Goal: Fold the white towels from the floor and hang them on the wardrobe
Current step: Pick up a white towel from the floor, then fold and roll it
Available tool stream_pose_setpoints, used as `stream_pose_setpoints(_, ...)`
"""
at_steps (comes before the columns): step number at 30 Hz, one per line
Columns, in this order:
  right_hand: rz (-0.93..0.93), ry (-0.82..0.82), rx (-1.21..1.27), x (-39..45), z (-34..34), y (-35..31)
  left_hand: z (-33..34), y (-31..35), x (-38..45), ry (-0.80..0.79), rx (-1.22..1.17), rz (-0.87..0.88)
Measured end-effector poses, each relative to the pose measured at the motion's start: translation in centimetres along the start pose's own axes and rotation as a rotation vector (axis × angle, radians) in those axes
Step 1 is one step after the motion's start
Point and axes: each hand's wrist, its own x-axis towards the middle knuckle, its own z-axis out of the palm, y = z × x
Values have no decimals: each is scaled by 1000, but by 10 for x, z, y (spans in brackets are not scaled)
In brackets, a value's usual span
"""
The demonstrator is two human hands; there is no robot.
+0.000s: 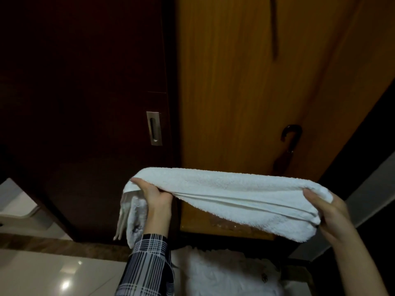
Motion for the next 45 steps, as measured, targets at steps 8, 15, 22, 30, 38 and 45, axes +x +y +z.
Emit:
stream_pose_setpoints(8,-140,-30,-445,15,-10,-15,-22,-42,-9,33,212,-64)
stream_pose_setpoints(15,-53,-14,-1119,32,-77,17,17,-44,-10,-130,-374,-385)
stream_pose_setpoints(22,388,-247,-1550,45,-85,74,107,-56,-57,-88,-404,-430)
stream_pose_setpoints(30,308,-623,-647,89,-48,64,201,-95,-91,-312,-233,-380)
stream_pose_setpoints(38,-120,-365,-206,160,-12,-7,281,-123,-112,-452,-181,-276)
stream_pose_setpoints(45,-364,-406,-428,223,-2,-66,329,-112,-95,-574,-467,-26)
